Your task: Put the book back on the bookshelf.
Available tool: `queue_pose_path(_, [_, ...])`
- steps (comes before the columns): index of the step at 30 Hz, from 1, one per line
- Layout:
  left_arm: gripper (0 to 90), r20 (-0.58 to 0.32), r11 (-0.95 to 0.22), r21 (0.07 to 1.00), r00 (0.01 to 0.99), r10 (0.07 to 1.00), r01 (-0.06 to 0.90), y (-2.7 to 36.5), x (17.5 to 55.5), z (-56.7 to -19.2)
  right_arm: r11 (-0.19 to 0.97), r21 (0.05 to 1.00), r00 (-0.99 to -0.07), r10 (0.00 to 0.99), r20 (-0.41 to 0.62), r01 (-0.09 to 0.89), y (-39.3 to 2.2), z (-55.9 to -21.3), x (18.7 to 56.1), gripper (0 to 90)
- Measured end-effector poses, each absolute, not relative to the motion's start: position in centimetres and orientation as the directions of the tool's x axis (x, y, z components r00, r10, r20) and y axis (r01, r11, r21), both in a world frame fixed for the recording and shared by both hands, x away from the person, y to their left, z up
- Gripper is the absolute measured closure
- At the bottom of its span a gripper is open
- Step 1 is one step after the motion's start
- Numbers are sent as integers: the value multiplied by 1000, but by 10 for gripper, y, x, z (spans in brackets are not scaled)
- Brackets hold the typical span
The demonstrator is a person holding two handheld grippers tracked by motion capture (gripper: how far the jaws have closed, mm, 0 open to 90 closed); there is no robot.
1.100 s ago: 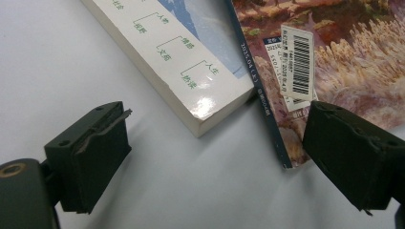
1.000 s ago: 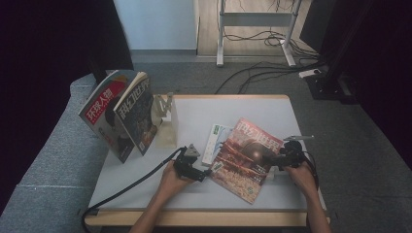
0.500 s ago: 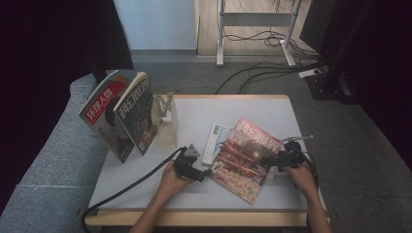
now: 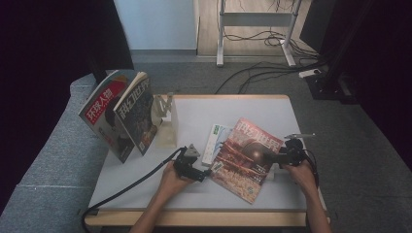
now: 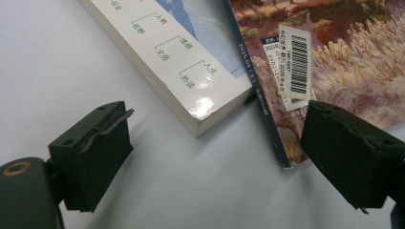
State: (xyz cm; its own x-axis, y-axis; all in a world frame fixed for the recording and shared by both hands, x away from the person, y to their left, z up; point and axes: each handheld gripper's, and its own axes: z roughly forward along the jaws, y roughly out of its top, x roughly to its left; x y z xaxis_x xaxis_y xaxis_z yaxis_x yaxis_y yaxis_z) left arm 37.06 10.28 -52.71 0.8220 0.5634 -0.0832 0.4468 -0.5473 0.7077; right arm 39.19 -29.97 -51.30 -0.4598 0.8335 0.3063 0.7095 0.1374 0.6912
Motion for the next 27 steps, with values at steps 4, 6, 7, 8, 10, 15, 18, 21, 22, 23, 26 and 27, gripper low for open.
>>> queue_pose_path(4, [94,-83,-548,708,822,563,447,103,371,-527,133,710,-462,838,292,691,-301,-509,392,136])
queue_pose_path(6, [94,-82,-548,708,822,563,446,103,371,-527,127,726,-459,843,280,676,-302,-507,391,153])
queue_pose_path(7, [94,-81,-549,707,822,564,445,103,370,-527,126,733,-461,844,274,668,-302,-505,391,161])
queue_pose_path(8, [94,-80,-549,708,822,564,445,103,370,-527,124,741,-461,845,269,660,-302,-504,390,183])
queue_pose_path(10, [94,-80,-549,708,822,563,445,103,370,-527,122,755,-457,853,252,644,-303,-500,389,239])
queue_pose_path(15, [94,-82,-548,708,822,563,446,103,371,-527,135,774,-445,872,203,618,-305,-493,387,421])
queue_pose_path(18, [94,-85,-547,707,822,564,449,103,371,-527,140,783,-435,883,178,607,-306,-489,385,542])
queue_pose_path(21, [94,-93,-544,705,820,564,454,103,371,-527,134,796,-431,886,171,590,-307,-484,383,654])
queue_pose_path(22, [94,-95,-544,705,820,564,455,103,371,-527,134,800,-436,884,171,585,-307,-482,382,690])
queue_pose_path(23, [94,-97,-543,704,820,564,457,103,372,-527,141,802,-441,882,164,580,-306,-480,381,705])
queue_pose_path(26, [94,-92,-543,706,819,566,455,103,371,-527,172,801,-455,880,137,573,-303,-473,379,743])
queue_pose_path(27, [93,-89,-544,707,819,567,453,103,371,-527,178,803,-460,878,132,569,-302,-471,378,756])
